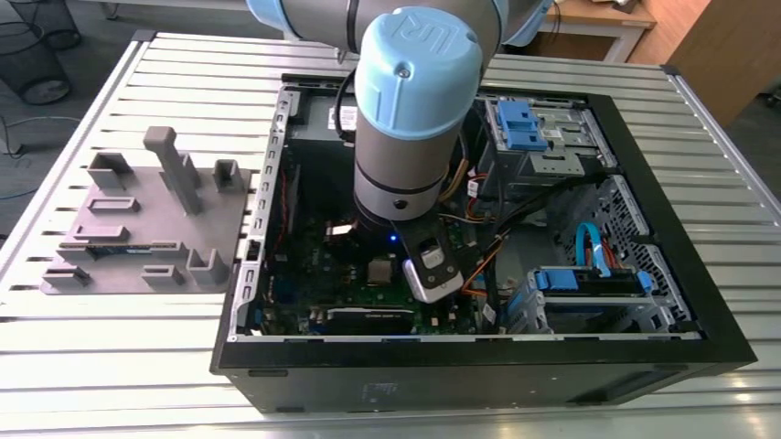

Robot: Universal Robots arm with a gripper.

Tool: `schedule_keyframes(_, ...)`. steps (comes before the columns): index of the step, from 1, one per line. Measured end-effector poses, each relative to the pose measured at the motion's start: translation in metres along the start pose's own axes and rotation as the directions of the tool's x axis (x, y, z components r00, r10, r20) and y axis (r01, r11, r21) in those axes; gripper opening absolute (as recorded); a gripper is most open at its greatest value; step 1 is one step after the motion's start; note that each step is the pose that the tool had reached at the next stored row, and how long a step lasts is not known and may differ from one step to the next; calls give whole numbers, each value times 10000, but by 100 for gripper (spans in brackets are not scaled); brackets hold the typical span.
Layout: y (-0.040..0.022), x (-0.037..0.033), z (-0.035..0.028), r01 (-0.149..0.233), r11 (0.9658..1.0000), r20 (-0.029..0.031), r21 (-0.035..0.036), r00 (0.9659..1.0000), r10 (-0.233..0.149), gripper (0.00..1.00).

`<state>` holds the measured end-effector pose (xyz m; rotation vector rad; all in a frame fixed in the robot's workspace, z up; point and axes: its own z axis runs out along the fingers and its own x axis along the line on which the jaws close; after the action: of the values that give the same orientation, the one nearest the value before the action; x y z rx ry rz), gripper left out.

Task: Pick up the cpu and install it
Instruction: 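Pick up the cpu and move it towards the insertion slot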

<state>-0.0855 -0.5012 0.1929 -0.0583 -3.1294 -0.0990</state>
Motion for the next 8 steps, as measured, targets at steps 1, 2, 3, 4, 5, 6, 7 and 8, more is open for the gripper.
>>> schedule_keyframes(1, 0, 0, 0, 0, 10000, 0, 0, 10000, 0, 47)
schedule_keyframes(2, 0, 0, 1, 0, 10000, 1, -1, 10000, 0, 47)
schedule_keyframes(3, 0, 0, 2, 0, 10000, 1, -3, 10000, 0, 47)
schedule_keyframes(4, 0, 0, 1, 0, 10000, 0, -2, 10000, 0, 47)
schedule_keyframes(5, 0, 0, 2, 0, 10000, 1, -1, 10000, 0, 47)
schedule_keyframes(6, 0, 0, 0, 0, 10000, 0, -1, 10000, 0, 47)
schedule_keyframes(7, 1, 0, -9, 0, 10000, 0, -2, 10000, 0, 47)
schedule_keyframes(8, 2, 0, -14, 0, 10000, 1, -6, 10000, 0, 47)
